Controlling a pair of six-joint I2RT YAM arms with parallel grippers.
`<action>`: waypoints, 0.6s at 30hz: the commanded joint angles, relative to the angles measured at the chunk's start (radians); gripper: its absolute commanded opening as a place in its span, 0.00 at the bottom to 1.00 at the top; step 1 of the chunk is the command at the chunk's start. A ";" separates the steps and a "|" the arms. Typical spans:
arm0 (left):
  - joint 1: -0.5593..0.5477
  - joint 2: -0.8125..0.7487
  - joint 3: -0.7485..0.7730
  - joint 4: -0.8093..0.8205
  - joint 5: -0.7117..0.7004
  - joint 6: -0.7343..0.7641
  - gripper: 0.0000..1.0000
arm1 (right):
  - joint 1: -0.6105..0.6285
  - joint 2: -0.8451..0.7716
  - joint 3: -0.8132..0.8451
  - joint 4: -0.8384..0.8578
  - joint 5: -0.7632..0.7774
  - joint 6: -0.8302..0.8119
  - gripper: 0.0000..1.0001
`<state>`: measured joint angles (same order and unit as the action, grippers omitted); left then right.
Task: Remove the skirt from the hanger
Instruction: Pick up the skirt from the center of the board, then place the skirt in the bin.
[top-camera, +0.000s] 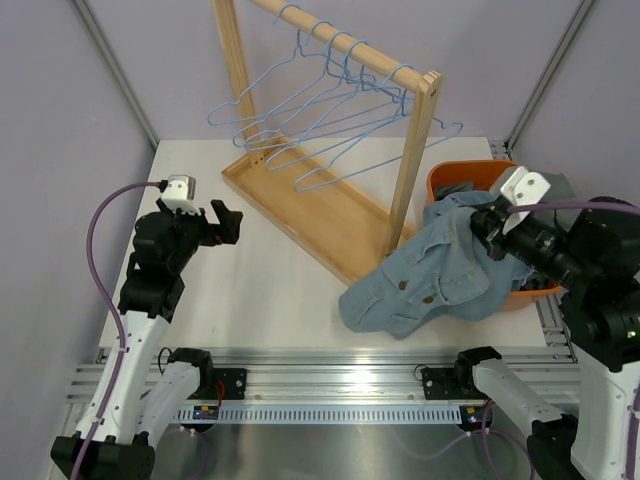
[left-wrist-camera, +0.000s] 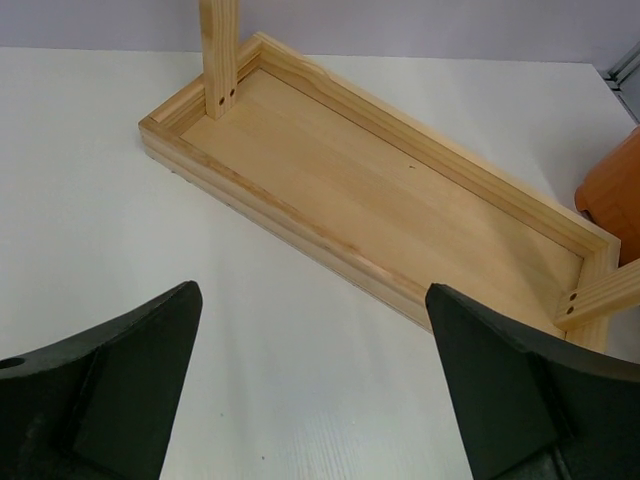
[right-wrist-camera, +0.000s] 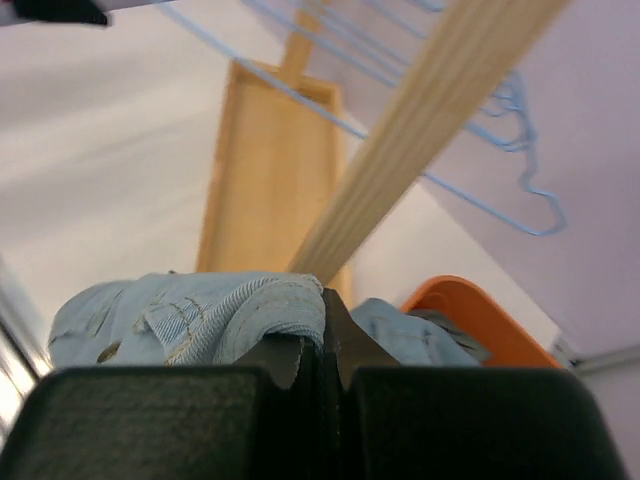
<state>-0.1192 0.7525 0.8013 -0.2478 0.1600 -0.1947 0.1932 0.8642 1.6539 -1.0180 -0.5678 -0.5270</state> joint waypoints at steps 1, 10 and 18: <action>0.006 -0.012 0.042 0.010 -0.007 0.060 0.99 | -0.012 0.013 0.113 0.273 0.261 0.154 0.00; 0.006 -0.016 0.016 0.044 0.032 0.057 0.99 | -0.015 0.286 0.644 0.259 0.626 0.176 0.00; 0.004 -0.059 0.029 0.007 0.012 0.150 0.99 | -0.029 0.474 0.991 0.226 0.727 0.111 0.00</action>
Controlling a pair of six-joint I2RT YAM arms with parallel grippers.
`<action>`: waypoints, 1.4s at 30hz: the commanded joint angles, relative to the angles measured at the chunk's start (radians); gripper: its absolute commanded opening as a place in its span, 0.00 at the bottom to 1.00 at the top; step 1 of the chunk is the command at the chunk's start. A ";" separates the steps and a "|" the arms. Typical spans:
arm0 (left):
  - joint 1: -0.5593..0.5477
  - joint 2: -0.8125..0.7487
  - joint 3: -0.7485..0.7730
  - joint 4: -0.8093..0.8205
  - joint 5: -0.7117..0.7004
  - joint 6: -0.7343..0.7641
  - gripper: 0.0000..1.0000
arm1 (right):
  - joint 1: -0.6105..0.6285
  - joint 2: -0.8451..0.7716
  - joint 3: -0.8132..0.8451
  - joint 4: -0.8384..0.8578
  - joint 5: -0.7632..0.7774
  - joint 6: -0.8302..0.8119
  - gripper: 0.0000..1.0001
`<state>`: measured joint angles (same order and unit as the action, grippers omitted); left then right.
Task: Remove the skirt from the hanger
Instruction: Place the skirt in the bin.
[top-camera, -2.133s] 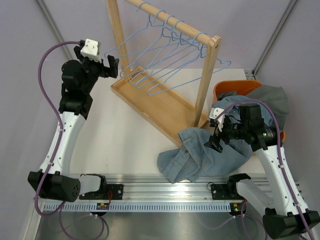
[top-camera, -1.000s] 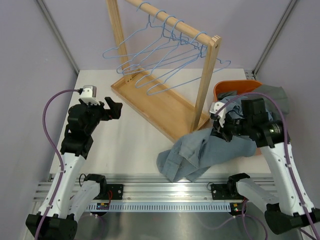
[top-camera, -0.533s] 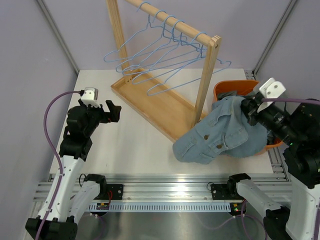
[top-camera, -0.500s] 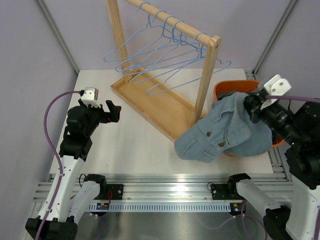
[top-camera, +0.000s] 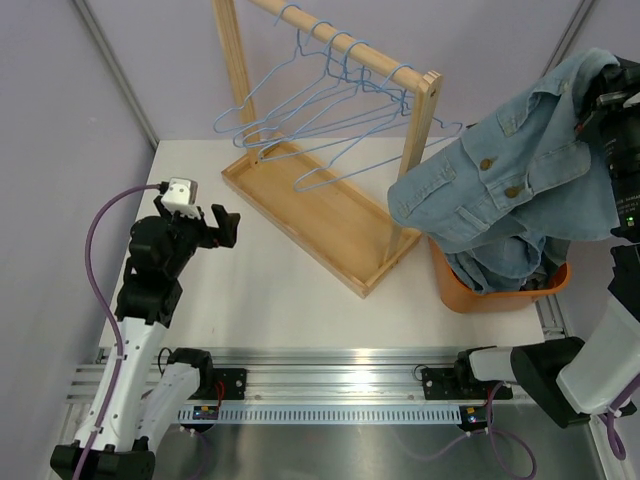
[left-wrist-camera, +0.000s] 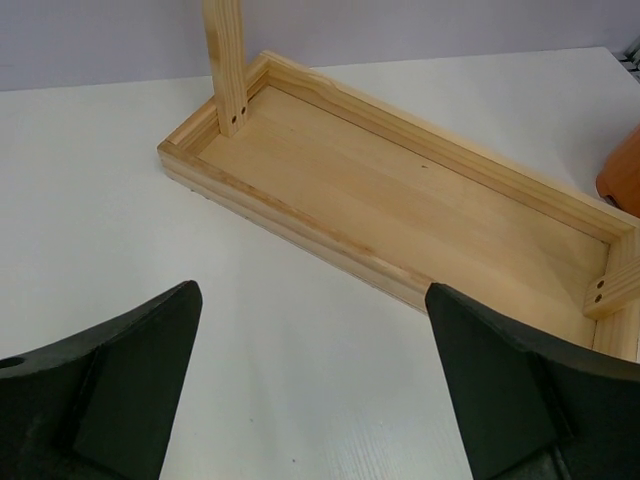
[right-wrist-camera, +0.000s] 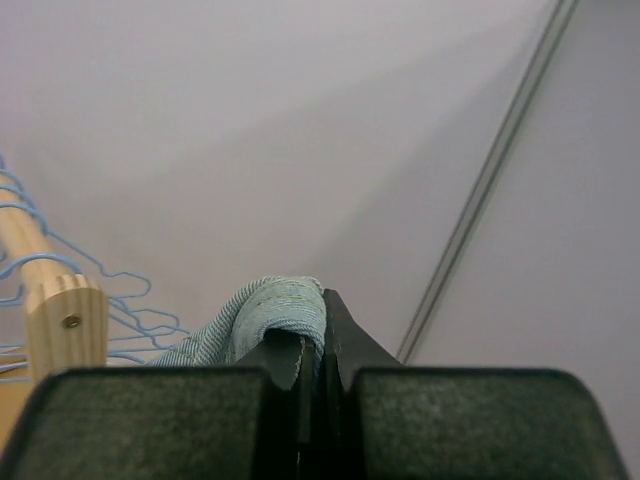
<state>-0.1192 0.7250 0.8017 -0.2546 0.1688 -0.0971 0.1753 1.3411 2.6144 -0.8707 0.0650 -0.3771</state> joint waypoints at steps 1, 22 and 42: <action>0.004 -0.035 0.027 0.009 0.003 0.056 0.99 | -0.013 -0.008 -0.005 0.093 0.105 -0.061 0.00; 0.004 -0.072 -0.010 -0.006 0.014 0.076 0.99 | -0.691 -0.029 -0.450 0.162 -0.465 0.236 0.00; 0.004 -0.015 0.039 -0.031 0.038 0.051 0.99 | -0.603 0.123 -1.321 0.038 -0.604 0.161 0.00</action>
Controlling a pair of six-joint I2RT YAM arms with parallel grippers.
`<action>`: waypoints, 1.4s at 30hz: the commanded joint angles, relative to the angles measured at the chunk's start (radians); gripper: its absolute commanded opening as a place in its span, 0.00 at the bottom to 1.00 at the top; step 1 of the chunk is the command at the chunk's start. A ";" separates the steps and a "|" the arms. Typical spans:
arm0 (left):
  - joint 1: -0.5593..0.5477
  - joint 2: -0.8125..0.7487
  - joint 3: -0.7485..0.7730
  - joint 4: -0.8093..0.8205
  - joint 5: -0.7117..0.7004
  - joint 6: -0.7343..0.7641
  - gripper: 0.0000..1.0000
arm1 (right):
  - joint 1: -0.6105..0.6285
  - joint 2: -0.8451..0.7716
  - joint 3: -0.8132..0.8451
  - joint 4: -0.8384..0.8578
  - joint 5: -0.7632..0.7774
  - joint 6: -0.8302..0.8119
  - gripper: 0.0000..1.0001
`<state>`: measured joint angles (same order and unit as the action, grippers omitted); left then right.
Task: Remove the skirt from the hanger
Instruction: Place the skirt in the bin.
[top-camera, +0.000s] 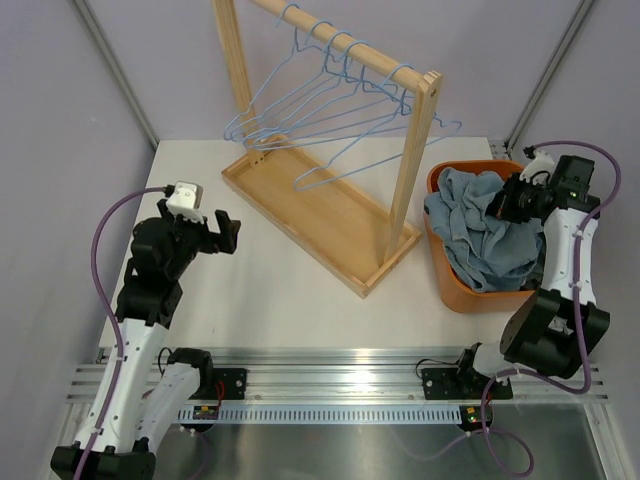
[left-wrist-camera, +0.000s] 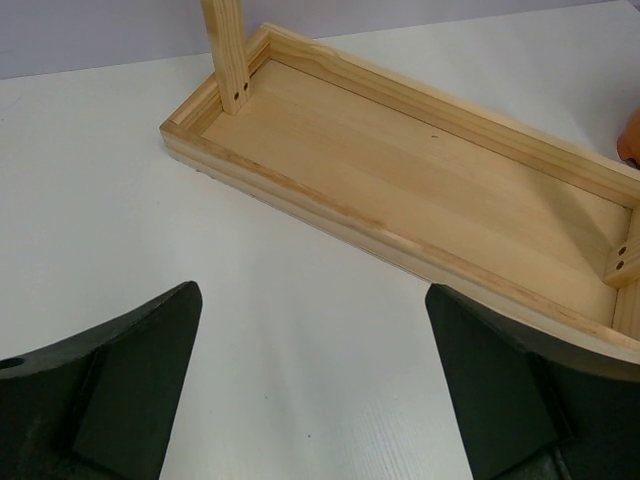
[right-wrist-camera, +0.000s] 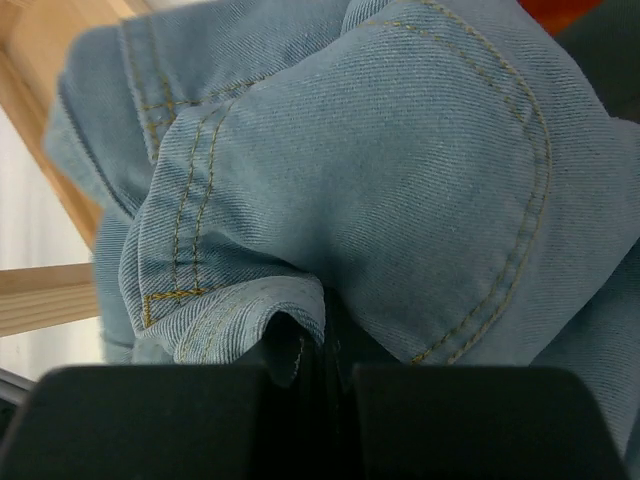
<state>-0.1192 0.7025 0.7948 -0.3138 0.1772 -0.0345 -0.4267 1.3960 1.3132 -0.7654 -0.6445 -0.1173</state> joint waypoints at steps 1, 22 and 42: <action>0.004 0.017 0.049 0.030 0.033 -0.016 0.99 | -0.001 0.089 -0.025 -0.077 0.126 -0.116 0.00; 0.004 0.083 0.066 0.120 0.084 -0.130 0.99 | 0.009 0.239 -0.134 -0.015 0.333 -0.266 0.39; 0.004 0.089 0.093 0.150 0.082 -0.133 0.99 | 0.008 -0.043 0.287 -0.301 0.307 -0.363 0.99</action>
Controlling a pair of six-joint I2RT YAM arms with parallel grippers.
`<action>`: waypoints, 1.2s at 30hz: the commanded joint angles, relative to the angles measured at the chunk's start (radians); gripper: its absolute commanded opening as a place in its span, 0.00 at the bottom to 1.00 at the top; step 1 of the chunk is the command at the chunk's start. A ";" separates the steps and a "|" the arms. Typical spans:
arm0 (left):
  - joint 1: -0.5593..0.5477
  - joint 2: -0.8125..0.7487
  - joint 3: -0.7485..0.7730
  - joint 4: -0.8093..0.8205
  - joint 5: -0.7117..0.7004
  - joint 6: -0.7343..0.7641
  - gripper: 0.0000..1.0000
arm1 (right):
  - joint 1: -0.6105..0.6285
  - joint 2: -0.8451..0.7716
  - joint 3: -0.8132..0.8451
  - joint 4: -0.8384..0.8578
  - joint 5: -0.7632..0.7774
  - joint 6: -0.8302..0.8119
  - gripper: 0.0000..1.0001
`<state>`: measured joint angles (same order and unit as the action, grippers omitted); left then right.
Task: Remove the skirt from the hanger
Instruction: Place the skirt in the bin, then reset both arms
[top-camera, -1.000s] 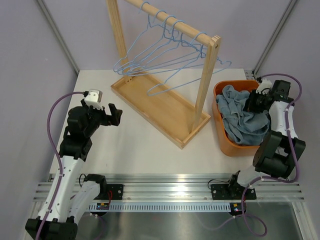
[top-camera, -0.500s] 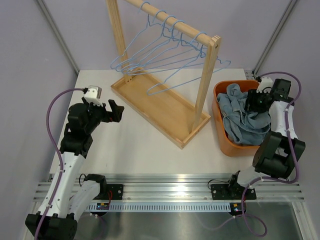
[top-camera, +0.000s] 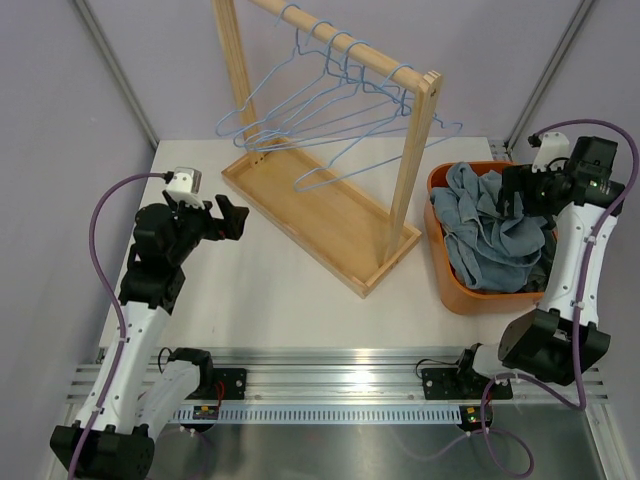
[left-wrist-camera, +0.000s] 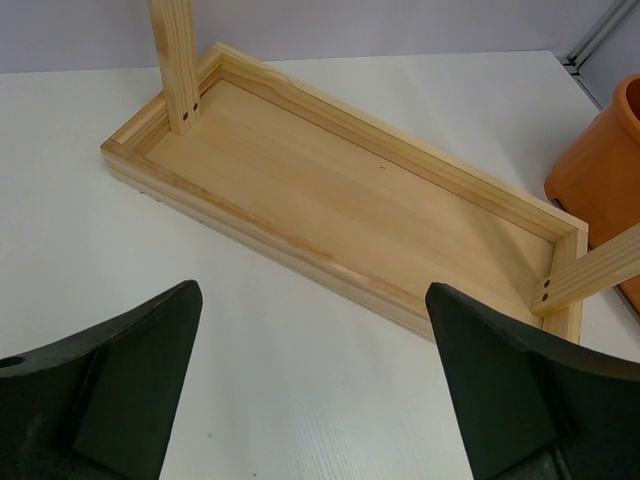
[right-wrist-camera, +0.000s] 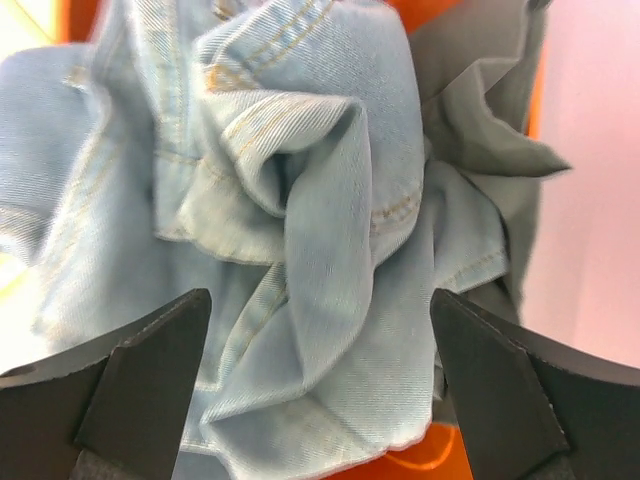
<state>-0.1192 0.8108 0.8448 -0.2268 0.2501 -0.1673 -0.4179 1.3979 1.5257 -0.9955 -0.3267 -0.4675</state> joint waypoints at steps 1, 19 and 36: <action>0.004 -0.019 0.045 0.060 0.011 0.000 0.99 | -0.001 -0.050 0.088 -0.075 -0.020 -0.007 1.00; 0.003 -0.012 0.120 -0.063 0.003 -0.006 0.99 | -0.001 -0.341 -0.051 0.260 0.015 0.292 1.00; 0.003 -0.061 0.063 -0.055 -0.023 -0.054 0.99 | -0.001 -0.422 -0.137 0.285 0.147 0.395 0.99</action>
<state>-0.1192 0.7563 0.9134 -0.3134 0.2398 -0.2077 -0.4179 0.9901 1.3964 -0.7338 -0.2256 -0.0944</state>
